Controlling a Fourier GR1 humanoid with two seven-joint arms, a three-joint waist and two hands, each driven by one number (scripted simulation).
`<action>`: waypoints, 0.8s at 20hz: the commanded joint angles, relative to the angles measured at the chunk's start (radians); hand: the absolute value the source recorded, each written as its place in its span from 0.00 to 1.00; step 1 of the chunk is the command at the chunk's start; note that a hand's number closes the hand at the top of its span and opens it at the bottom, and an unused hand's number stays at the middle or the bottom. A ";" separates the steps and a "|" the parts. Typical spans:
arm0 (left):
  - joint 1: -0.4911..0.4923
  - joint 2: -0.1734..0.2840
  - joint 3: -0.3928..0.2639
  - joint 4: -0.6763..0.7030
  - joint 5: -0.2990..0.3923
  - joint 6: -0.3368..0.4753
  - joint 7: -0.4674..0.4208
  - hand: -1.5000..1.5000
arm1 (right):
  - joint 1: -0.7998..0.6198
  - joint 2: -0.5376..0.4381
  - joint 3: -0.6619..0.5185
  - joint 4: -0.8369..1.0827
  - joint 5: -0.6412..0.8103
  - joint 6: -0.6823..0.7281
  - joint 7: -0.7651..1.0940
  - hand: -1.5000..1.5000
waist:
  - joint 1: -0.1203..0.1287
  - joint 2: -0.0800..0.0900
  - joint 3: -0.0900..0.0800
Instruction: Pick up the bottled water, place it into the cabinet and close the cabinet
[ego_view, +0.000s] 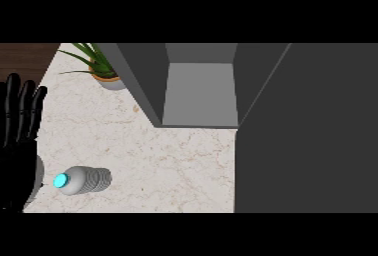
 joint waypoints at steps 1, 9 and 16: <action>-0.072 0.067 0.098 0.067 0.139 -0.086 0.025 0.00 | -0.022 0.012 0.016 -0.020 0.003 -0.012 0.043 0.00 | -0.024 -0.035 -0.013; 0.186 0.143 0.131 0.075 0.615 -0.430 -0.004 0.00 | 0.143 -0.010 0.156 -0.172 -0.168 0.174 0.062 0.00 | -0.016 -0.047 -0.016; 0.369 0.264 0.333 0.049 0.839 -0.599 0.016 0.00 | 0.401 -0.047 0.169 -0.418 -0.241 0.226 0.092 0.00 | -0.023 -0.042 -0.013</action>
